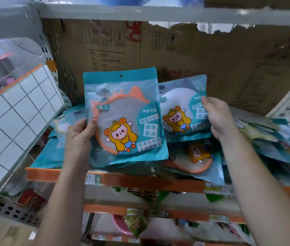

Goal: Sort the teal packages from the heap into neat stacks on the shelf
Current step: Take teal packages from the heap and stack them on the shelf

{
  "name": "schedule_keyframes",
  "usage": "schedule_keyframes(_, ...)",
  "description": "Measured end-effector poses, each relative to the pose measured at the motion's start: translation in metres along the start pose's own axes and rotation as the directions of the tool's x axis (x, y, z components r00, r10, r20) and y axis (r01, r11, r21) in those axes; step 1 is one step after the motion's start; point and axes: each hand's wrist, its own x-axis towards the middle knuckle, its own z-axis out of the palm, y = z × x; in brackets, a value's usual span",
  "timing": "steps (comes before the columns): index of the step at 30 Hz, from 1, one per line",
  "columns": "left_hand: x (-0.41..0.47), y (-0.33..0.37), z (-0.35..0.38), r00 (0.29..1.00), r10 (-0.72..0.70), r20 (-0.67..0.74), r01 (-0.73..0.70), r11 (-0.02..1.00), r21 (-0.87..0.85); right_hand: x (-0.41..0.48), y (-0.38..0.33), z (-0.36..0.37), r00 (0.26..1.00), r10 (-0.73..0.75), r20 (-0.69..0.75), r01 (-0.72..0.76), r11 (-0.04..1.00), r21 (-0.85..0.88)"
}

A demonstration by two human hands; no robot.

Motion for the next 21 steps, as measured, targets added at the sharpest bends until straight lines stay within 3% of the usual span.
schedule_keyframes(7,-0.022,0.004,0.098,0.983,0.059,0.174,-0.067,0.997,0.038,-0.031,0.0,-0.111,0.983,-0.038,-0.178,0.053,0.996,0.078)
schedule_keyframes(11,-0.051,0.001,0.172,0.959,0.096,0.266,-0.112,0.993,0.045,-0.053,0.004,-0.194,0.947,-0.072,-0.312,0.083,0.996,0.022)
schedule_keyframes(15,-0.097,-0.014,0.258,0.933,0.018,0.359,-0.017,1.0,-0.006,-0.084,0.014,-0.287,0.913,-0.086,-0.399,0.095,0.996,0.001)
schedule_keyframes(21,-0.178,-0.046,0.385,0.884,-0.078,0.461,0.085,0.996,0.006,-0.124,0.049,-0.437,0.823,-0.014,-0.568,-0.013,0.999,-0.043)
